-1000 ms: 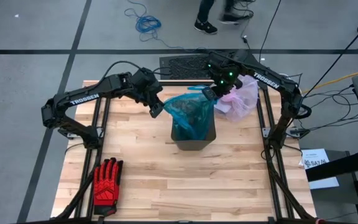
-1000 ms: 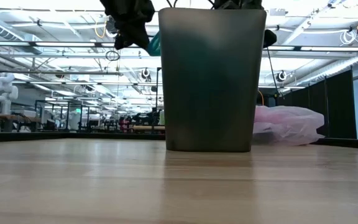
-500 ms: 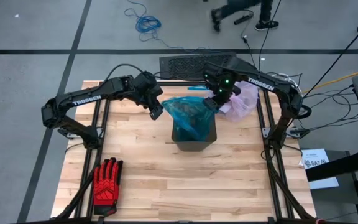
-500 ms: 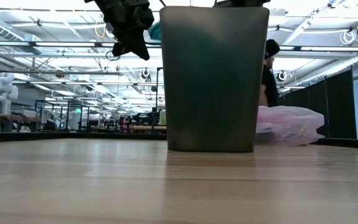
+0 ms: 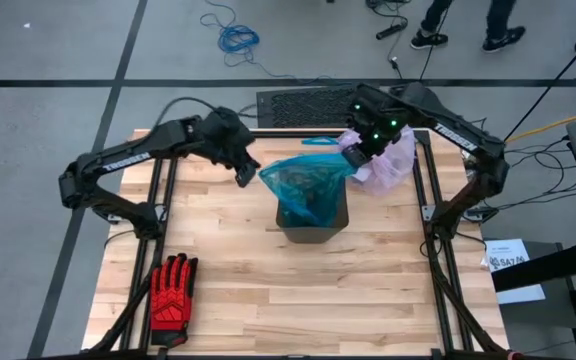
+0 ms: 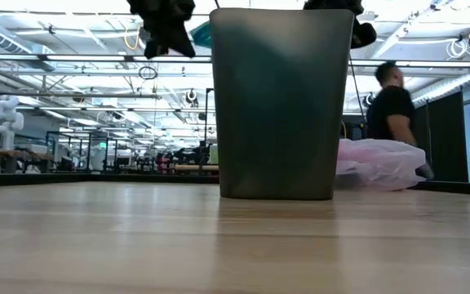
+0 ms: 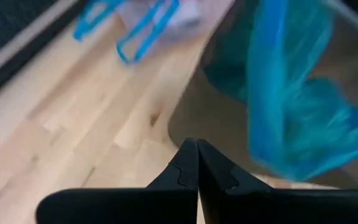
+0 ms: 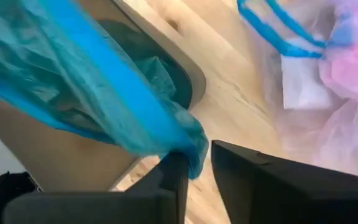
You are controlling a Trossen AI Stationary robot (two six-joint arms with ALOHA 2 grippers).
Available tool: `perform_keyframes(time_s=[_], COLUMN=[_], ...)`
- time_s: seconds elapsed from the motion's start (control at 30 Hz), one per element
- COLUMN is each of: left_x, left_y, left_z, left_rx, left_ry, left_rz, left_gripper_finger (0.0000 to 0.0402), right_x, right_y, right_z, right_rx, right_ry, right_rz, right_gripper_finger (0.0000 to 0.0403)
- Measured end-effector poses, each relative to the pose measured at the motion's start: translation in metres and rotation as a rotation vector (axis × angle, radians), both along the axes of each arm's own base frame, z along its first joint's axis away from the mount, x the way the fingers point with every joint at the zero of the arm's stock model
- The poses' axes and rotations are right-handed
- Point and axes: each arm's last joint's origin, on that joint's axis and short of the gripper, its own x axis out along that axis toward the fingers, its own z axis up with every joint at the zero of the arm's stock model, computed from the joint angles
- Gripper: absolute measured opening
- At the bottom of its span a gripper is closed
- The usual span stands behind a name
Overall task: Place trash/remove bag and relplace
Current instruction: Insert the blue trash bag into the trash bin
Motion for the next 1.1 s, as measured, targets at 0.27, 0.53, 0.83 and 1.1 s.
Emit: perform_keyframes(time_s=[0.27, 0.53, 0.83, 1.1], left_x=[-0.019, 0.001, 0.035, 0.052], left_y=[0.006, 0.007, 0.026, 0.041], left_z=[0.031, 0.024, -0.017, -0.043], left_rx=[-0.103, -0.227, -0.208, -0.194], left_ry=[-0.243, -0.301, -0.165, -0.101], left_rz=[0.021, -0.184, -0.172, -0.139], left_gripper_finger=[0.0009, 0.0054, 0.0005, 0.0001], right_x=[-0.003, -0.001, 0.001, 0.005], right_y=[-0.004, -0.006, -0.007, -0.011], right_z=[0.004, 0.005, 0.005, -0.006], right_rx=[-0.037, -0.092, -0.13, -0.159], right_ry=[-0.038, -0.05, -0.057, -0.026], right_rz=[0.013, 0.046, 0.042, 0.032], right_gripper_finger=[0.0122, 0.0122, 0.0018, 0.0004])
